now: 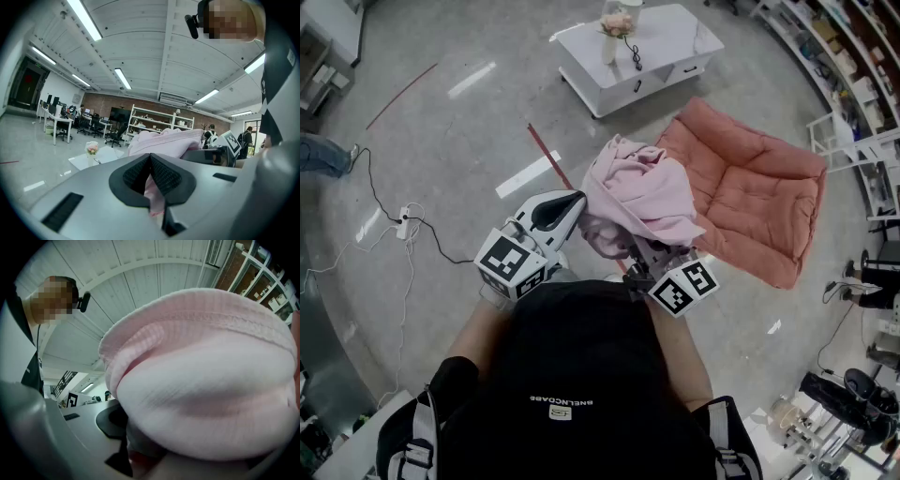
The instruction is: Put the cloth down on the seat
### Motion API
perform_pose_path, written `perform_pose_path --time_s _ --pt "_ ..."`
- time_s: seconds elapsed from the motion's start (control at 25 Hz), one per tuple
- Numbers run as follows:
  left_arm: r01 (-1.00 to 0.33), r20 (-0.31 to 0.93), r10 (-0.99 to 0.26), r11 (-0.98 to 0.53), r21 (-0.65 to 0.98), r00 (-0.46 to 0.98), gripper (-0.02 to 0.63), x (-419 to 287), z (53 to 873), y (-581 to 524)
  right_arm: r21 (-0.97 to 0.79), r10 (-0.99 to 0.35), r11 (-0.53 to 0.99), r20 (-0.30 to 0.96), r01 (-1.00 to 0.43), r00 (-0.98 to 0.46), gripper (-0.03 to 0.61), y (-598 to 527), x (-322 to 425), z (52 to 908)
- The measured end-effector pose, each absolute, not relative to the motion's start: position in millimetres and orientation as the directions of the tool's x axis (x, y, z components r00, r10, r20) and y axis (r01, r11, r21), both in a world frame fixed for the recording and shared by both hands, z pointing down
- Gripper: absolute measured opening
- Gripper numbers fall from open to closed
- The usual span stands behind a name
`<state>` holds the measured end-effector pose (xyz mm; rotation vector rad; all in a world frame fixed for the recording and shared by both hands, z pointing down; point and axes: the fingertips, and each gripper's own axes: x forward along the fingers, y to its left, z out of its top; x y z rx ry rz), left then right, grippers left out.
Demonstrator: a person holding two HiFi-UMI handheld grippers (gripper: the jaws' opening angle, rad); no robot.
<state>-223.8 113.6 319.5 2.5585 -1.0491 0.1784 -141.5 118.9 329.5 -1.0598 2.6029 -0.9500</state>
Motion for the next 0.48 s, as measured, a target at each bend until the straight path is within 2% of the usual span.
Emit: perform_pose_path --time_s 0.28,0.48 --pt "-0.684 0.272 -0.628 -0.665 0.299 0.729 0.015 -223 332 121 -0.626 -0.688 0.53 0.078 -0.572 -0.722 0.206 124 -142 337" --pt "-0.652 0.256 -0.6 -0.69 0.313 0.758 0.015 -229 313 126 -0.669 -0.708 0.492 0.063 -0.556 -0.703 0.206 130 -148 318"
